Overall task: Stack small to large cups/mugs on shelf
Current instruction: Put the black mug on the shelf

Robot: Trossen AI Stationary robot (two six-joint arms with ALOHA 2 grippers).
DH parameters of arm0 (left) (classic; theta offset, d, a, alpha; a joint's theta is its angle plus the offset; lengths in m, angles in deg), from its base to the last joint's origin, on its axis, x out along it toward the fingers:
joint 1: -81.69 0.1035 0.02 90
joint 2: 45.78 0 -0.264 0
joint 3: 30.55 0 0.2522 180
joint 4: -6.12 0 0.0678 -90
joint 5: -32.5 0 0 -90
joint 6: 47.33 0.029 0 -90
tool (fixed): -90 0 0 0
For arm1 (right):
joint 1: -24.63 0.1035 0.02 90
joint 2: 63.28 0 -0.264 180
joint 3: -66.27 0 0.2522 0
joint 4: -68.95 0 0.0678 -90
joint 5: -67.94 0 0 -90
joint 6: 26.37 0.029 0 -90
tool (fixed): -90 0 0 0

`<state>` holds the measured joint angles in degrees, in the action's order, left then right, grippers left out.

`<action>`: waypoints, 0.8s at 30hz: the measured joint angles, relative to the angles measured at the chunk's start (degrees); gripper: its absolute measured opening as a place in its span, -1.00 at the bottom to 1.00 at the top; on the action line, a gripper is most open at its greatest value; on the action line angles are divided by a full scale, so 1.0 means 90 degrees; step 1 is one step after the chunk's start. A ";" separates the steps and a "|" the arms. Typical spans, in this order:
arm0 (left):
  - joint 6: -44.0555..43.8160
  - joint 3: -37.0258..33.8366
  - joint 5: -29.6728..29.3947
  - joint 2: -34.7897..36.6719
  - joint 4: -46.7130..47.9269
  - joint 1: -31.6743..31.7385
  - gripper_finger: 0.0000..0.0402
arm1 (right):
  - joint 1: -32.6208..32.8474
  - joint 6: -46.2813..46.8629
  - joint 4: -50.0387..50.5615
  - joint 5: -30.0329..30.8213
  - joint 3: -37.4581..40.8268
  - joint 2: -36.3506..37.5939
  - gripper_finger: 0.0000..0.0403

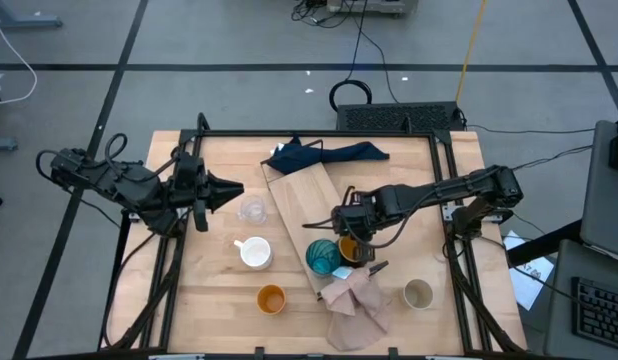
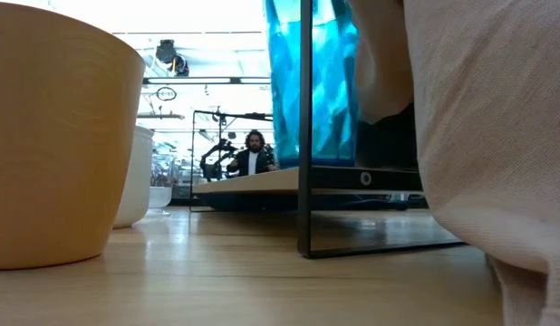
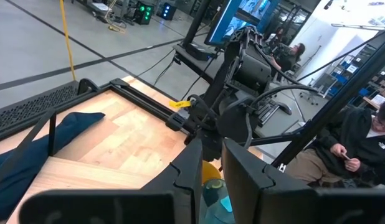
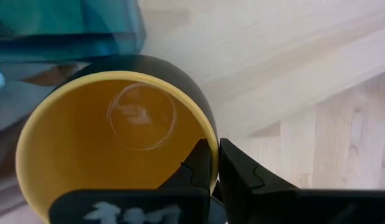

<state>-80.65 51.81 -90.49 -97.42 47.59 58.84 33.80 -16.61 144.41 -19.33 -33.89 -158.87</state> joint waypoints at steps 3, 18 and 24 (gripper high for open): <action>0.0005 0.0000 0.0002 0.0000 0.0000 0.0000 -0.70 | -0.0001 0.0003 -0.0094 -0.0049 0.0000 0.0000 -0.99; 0.0070 0.0000 0.0002 0.0000 -0.0003 0.0000 -0.70 | -0.0008 -0.0166 0.0089 -0.0120 0.0002 0.0000 -0.97; 0.0066 0.0000 0.0000 0.0000 -0.0002 0.0000 -0.70 | -0.0008 -0.0187 0.0023 -0.0127 0.0002 0.0000 -0.97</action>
<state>-80.05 51.81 -90.49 -97.42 47.56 58.84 33.73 -18.30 144.62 -20.48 -33.86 -158.87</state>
